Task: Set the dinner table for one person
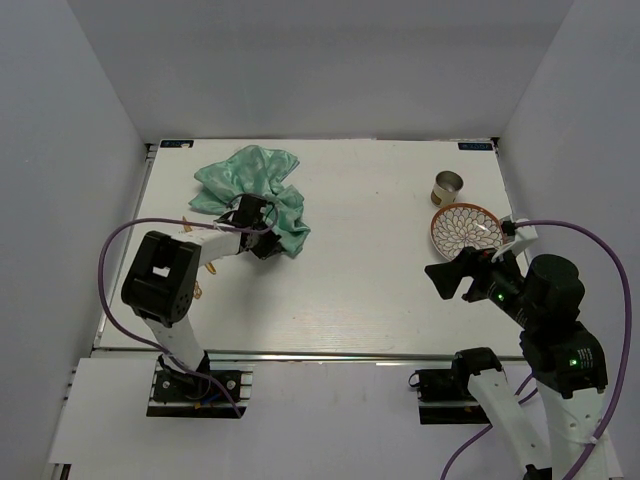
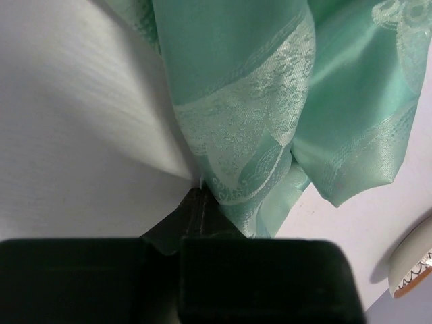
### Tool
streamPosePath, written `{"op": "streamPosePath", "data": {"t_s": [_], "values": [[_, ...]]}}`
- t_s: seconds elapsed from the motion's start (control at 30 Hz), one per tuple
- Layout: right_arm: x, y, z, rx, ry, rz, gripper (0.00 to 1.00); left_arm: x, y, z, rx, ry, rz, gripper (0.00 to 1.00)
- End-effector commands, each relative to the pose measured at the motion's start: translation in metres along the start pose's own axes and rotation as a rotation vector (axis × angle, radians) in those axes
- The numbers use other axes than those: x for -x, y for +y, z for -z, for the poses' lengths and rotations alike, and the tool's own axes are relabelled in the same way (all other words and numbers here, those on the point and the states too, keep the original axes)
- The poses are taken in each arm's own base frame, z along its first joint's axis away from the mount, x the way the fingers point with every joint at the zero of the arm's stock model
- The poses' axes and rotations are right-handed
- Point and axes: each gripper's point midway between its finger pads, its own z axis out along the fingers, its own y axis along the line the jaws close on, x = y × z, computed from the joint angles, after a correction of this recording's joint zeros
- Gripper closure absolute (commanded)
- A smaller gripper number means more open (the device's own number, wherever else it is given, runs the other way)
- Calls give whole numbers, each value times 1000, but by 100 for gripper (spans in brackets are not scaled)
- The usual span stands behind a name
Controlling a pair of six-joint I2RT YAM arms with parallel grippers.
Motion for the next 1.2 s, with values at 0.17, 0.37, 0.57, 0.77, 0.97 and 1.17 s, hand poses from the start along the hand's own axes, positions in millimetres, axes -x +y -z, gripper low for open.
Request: {"op": "streamPosePath", "data": {"t_s": [0.17, 0.37, 0.57, 0.77, 0.97, 1.17], "values": [[4, 6, -7, 52, -21, 28, 11, -6, 22, 15, 96, -2, -76, 100], [-27, 6, -69, 181, 127, -87, 11, 27, 22, 97, 71, -196, -111, 100], [-38, 3, -173, 309, 209, -279, 11, 37, 31, 122, 86, -236, -143, 100], [-40, 15, -281, 322, 321, -322, 12, 29, 52, 121, 132, -227, -151, 100], [-64, 26, -372, 219, 413, -314, 15, 28, 58, 124, 141, -227, -193, 100], [-95, 35, -444, 152, 421, -322, 27, 27, 55, 122, 120, -211, -243, 100]]}}
